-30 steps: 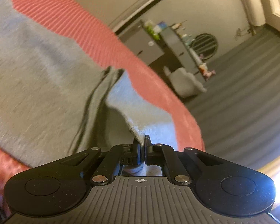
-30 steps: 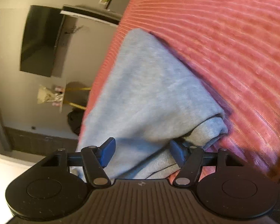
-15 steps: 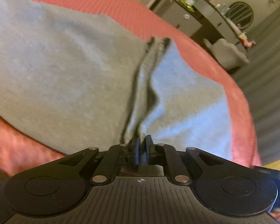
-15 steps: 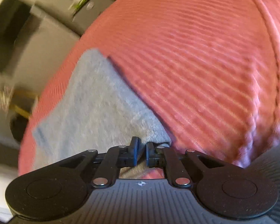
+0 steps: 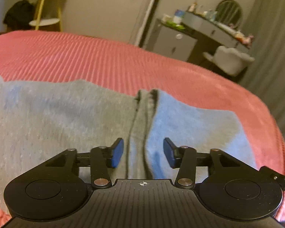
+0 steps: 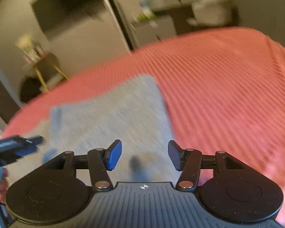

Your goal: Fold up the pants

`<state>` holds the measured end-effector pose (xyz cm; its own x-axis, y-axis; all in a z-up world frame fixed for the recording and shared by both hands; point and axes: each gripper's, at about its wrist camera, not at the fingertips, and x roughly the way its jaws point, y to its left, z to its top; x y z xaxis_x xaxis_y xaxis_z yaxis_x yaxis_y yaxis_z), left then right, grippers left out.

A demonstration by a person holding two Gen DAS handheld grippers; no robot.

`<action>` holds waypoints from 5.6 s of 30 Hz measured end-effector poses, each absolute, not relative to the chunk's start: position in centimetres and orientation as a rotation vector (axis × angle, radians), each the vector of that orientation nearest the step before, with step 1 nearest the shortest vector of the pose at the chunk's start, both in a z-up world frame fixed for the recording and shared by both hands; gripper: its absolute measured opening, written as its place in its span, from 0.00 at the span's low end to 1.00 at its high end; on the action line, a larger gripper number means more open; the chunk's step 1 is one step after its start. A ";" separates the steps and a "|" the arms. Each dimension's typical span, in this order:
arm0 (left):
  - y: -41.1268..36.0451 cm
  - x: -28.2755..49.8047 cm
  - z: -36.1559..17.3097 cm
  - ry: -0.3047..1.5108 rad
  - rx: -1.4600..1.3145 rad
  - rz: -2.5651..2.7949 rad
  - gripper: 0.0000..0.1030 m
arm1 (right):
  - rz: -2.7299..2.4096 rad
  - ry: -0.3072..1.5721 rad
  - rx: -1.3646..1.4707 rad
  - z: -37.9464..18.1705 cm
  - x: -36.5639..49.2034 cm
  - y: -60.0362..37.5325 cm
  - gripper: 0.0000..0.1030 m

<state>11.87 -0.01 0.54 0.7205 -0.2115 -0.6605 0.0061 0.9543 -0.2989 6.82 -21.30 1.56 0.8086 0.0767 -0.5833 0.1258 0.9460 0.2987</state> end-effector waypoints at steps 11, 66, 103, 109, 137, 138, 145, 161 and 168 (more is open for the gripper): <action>0.4 13.4 -1.7 0.797 -0.362 -0.263 0.36 | 0.014 0.690 0.284 -1.6 9.9 -19.7 0.52; 1.6 15.3 -4.5 0.817 -0.436 -0.271 0.16 | -0.012 0.575 0.306 -1.8 9.2 -19.3 0.86; 3.7 14.1 -3.6 0.721 -0.379 -0.073 0.52 | -0.039 0.712 0.114 -2.6 10.2 -17.6 0.65; 3.3 11.9 -2.3 0.685 -0.359 -0.026 0.57 | -0.046 0.718 0.071 -2.6 10.6 -16.9 0.68; 29.4 -0.2 -0.8 0.477 -0.965 0.367 0.70 | 0.001 0.799 0.099 -2.8 10.4 -17.0 0.94; 30.2 -0.5 -1.8 0.491 -0.993 0.368 0.70 | 0.000 0.797 0.114 -2.7 10.4 -17.3 0.95; 32.1 1.3 -6.4 0.560 -1.039 0.284 0.73 | -0.046 0.818 0.139 -3.2 11.1 -18.0 0.96; 26.4 5.4 0.9 0.532 -0.512 0.260 0.17 | -0.058 0.809 0.238 -3.5 11.4 -19.2 0.96; 12.9 5.8 9.2 0.395 -0.105 0.006 0.17 | -0.023 0.756 0.315 -2.9 10.6 -20.0 0.96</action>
